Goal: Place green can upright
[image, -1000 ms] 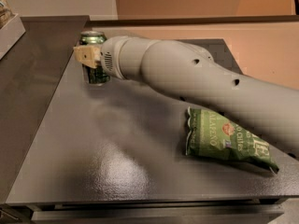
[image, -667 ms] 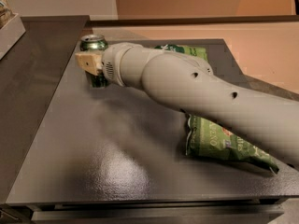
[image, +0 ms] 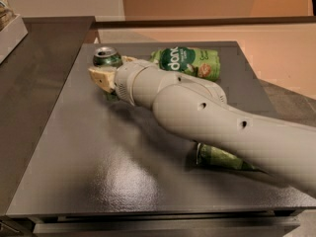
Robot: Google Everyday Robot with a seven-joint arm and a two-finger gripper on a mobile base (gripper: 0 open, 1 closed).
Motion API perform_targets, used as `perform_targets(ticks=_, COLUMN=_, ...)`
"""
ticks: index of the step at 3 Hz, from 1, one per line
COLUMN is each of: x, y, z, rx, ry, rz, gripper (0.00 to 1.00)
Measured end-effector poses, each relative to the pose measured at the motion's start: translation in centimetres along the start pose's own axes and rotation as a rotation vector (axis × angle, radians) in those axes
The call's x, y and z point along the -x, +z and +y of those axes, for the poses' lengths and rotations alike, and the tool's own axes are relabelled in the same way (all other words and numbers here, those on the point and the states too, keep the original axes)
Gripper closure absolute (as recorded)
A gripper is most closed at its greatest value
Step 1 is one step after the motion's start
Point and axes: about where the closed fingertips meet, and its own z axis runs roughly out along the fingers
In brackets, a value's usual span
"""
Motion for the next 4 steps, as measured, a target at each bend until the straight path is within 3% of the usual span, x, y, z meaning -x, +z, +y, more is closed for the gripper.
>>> perform_targets(ticks=1, x=1.1, y=0.1, z=0.2, rx=0.012, ry=-0.005, rz=0.012, gripper=1.00)
perform_targets(ticks=2, x=2.1, y=0.3, z=0.2, rx=0.021, ry=-0.001, rz=0.022, gripper=0.85)
perform_targets(ticks=4, x=3.9, y=0.7, z=0.2, rx=0.039, ry=0.019, rz=0.025, gripper=0.38)
